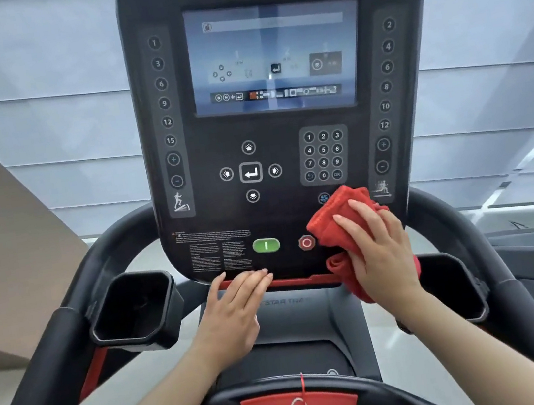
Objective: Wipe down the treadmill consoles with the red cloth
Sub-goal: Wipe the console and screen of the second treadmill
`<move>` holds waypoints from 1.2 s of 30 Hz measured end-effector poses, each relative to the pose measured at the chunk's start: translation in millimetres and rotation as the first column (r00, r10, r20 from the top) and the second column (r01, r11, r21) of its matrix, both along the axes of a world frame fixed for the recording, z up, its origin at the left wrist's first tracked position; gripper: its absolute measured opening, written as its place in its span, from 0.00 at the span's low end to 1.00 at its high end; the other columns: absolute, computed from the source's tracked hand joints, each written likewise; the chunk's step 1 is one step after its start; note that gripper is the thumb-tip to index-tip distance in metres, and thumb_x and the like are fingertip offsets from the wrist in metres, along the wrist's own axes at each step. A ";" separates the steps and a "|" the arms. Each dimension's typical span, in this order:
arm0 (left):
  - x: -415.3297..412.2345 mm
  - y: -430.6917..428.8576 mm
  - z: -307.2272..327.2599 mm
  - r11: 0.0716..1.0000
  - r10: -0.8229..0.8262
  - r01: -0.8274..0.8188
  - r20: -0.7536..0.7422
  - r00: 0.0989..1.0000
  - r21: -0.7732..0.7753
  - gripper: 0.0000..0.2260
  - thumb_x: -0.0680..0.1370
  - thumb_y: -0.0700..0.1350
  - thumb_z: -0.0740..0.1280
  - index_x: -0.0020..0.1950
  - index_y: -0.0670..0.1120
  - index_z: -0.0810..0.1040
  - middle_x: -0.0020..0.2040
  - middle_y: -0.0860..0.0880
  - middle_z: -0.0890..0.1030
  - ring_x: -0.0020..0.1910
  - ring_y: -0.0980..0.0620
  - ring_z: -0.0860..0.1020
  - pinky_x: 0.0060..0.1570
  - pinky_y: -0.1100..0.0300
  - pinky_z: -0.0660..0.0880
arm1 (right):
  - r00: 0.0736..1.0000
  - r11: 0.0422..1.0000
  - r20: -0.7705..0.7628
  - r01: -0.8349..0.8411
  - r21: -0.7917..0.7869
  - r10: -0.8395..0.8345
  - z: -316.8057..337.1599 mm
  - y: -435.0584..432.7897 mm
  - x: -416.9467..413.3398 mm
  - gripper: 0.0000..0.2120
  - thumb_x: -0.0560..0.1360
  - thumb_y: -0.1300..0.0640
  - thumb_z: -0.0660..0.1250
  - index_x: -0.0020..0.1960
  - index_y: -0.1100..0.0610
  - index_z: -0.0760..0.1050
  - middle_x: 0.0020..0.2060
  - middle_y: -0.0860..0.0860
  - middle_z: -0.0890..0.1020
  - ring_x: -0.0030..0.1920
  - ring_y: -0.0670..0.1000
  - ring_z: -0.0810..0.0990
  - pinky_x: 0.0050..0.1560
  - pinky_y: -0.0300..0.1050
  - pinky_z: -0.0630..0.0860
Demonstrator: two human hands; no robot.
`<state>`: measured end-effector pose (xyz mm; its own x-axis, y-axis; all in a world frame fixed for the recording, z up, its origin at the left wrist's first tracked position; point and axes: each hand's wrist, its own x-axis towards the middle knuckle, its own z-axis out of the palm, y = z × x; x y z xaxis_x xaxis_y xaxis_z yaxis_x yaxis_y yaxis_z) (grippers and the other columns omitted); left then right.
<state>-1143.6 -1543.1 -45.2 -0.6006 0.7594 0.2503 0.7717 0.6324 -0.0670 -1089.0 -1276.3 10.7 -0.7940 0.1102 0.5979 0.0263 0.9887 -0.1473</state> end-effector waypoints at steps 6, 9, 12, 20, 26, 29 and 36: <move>-3.6 2.5 11.4 0.996 0.045 -0.047 0.025 0.999 0.070 0.27 0.71 0.49 0.59 0.71 0.48 0.65 0.70 0.49 0.66 0.67 0.49 0.66 0.67 0.47 0.58 | 0.997 0.999 -0.061 0.036 0.010 -0.036 -0.7 7.4 1.7 0.22 0.70 0.55 0.61 0.64 0.48 0.68 0.67 0.49 0.66 0.59 0.61 0.66 0.48 0.58 0.72; -19.4 13.3 34.1 0.973 0.104 -0.110 0.038 0.994 0.204 0.25 0.73 0.49 0.58 0.71 0.45 0.66 0.69 0.46 0.67 0.67 0.46 0.66 0.67 0.47 0.58 | 0.998 0.997 -0.053 -0.028 0.077 0.032 1.3 -9.2 -10.3 0.22 0.70 0.55 0.60 0.64 0.47 0.68 0.66 0.48 0.66 0.60 0.60 0.66 0.46 0.56 0.72; -37.3 28.9 49.7 0.947 0.136 -0.136 0.021 0.990 0.290 0.25 0.75 0.48 0.58 0.71 0.44 0.65 0.66 0.46 0.66 0.66 0.45 0.66 0.68 0.46 0.58 | 0.995 0.981 -0.035 -0.084 0.177 0.092 0.5 -12.4 -13.7 0.22 0.71 0.54 0.61 0.64 0.45 0.68 0.66 0.47 0.67 0.59 0.59 0.67 0.44 0.54 0.72; -30.7 42.2 25.4 0.946 0.209 -0.191 -0.039 0.977 0.263 0.25 0.74 0.48 0.57 0.72 0.53 0.62 0.74 0.44 0.59 0.74 0.45 0.56 0.70 0.44 0.53 | 0.990 0.941 0.053 -0.141 0.309 0.131 -15.7 28.8 15.7 0.29 0.64 0.56 0.67 0.64 0.45 0.67 0.66 0.46 0.66 0.59 0.59 0.68 0.44 0.54 0.73; -32.7 44.5 23.7 0.939 0.225 -0.201 -0.057 0.973 0.280 0.26 0.73 0.46 0.57 0.72 0.54 0.62 0.74 0.45 0.58 0.74 0.46 0.56 0.70 0.45 0.54 | 0.991 0.960 -0.005 -0.128 0.250 0.134 -19.3 1.6 4.7 0.26 0.66 0.58 0.66 0.63 0.45 0.69 0.65 0.46 0.68 0.58 0.59 0.68 0.46 0.52 0.69; -32.8 44.0 23.1 0.934 0.222 -0.194 -0.060 0.973 0.300 0.27 0.72 0.46 0.58 0.72 0.53 0.62 0.74 0.44 0.59 0.74 0.46 0.57 0.70 0.45 0.54 | 0.987 0.947 0.026 -0.158 0.281 0.157 -19.2 -2.9 1.0 0.27 0.66 0.59 0.65 0.64 0.45 0.68 0.66 0.45 0.67 0.58 0.58 0.69 0.48 0.51 0.65; -32.6 41.7 25.9 0.943 0.208 -0.195 -0.021 0.978 0.269 0.26 0.73 0.47 0.57 0.73 0.53 0.61 0.74 0.44 0.57 0.74 0.46 0.55 0.71 0.45 0.52 | 0.982 0.930 0.069 -0.187 0.315 0.174 -8.2 10.8 -1.6 0.29 0.65 0.61 0.64 0.64 0.44 0.68 0.67 0.45 0.66 0.59 0.58 0.68 0.48 0.50 0.64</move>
